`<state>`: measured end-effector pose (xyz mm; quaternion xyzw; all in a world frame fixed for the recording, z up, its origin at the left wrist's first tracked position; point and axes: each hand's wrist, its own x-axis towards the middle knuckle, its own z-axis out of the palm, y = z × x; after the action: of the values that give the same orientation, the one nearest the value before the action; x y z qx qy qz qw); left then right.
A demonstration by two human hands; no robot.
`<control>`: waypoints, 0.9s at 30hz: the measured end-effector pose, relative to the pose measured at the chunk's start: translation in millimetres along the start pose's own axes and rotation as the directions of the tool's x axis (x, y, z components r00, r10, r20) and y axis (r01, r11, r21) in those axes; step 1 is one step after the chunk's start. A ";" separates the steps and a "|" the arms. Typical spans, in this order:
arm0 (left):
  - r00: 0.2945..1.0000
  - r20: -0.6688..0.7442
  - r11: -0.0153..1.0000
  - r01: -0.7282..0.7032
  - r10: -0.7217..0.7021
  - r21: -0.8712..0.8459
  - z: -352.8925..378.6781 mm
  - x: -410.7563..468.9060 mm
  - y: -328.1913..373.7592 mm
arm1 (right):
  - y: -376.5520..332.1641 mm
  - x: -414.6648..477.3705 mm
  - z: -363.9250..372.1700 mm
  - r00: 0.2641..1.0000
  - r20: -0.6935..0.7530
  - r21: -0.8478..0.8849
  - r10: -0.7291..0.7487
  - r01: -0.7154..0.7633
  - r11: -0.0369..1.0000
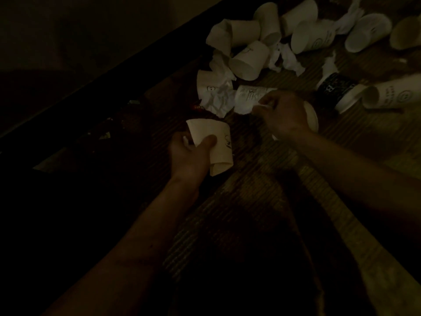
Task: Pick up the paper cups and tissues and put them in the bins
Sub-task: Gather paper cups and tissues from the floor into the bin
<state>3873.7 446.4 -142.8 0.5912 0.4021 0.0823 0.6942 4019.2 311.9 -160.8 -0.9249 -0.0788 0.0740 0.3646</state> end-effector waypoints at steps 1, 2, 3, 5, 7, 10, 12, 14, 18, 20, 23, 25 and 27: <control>1.000 -0.003 1.000 -0.011 0.011 0.001 -1.0 0.1 1.1 | -2.3 3.5 -0.9 0.999 -0.011 0.049 0.034 -0.034 0.998; 1.000 -0.012 1.000 -0.020 0.020 0.001 -2.5 -0.3 2.4 | -3.8 4.9 -1.7 0.998 -0.017 0.070 0.053 -0.052 0.996; 0.999 -0.023 1.000 -0.025 0.025 -0.001 -4.5 -1.5 4.3 | -4.8 4.7 -2.5 0.998 -0.013 0.091 0.064 -0.063 0.994; 0.999 -0.037 0.999 -0.038 0.038 0.002 -7.6 -4.6 9.2 | -8.6 1.5 -4.3 0.997 0.005 0.156 0.077 -0.077 0.985; 0.998 -0.032 0.998 -0.060 0.061 0.031 -8.9 -8.6 15.6 | -13.7 -5.9 -8.0 0.996 0.027 0.210 0.087 -0.091 0.974; 0.992 0.002 0.987 -0.129 0.129 0.101 -7.5 -16.0 32.7 | -25.5 -19.5 -19.1 0.999 -0.004 0.219 0.040 -0.038 0.975; 0.982 0.054 0.965 -0.190 0.183 0.179 -7.6 -22.9 54.2 | -36.8 -30.5 -31.7 0.999 -0.046 0.228 -0.013 0.023 0.973; 0.957 0.132 0.908 -0.287 0.259 0.304 -12.0 -34.7 84.2 | -51.2 -43.2 -48.4 0.996 -0.077 0.235 -0.052 0.069 0.970; 0.860 0.329 0.703 -0.509 0.390 0.496 -41.6 -70.6 157.7 | -93.7 -66.9 -83.5 0.985 -0.126 0.282 -0.122 0.153 0.947; 0.831 0.373 0.590 -0.556 0.413 0.585 -71.4 -93.4 193.9 | -121.8 -80.9 -97.4 0.972 -0.136 0.264 -0.191 0.221 0.939; 0.804 0.365 0.476 -0.578 0.469 0.662 -131.2 -127.3 238.4 | -169.7 -105.6 -112.8 0.948 -0.112 0.265 -0.297 0.316 0.911; 0.789 0.302 0.446 -0.568 0.535 0.692 -178.2 -147.1 258.8 | -206.6 -124.5 -117.5 0.919 -0.080 0.259 -0.386 0.393 0.882; 0.772 0.204 0.467 -0.548 0.602 0.694 -225.8 -161.8 272.6 | -245.5 -144.7 -116.6 0.887 -0.021 0.300 -0.461 0.445 0.844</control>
<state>3716.9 599.7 178.8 0.9103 0.2018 0.1663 0.3209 3878.0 382.8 103.4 -0.8125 -0.2923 0.0207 0.5040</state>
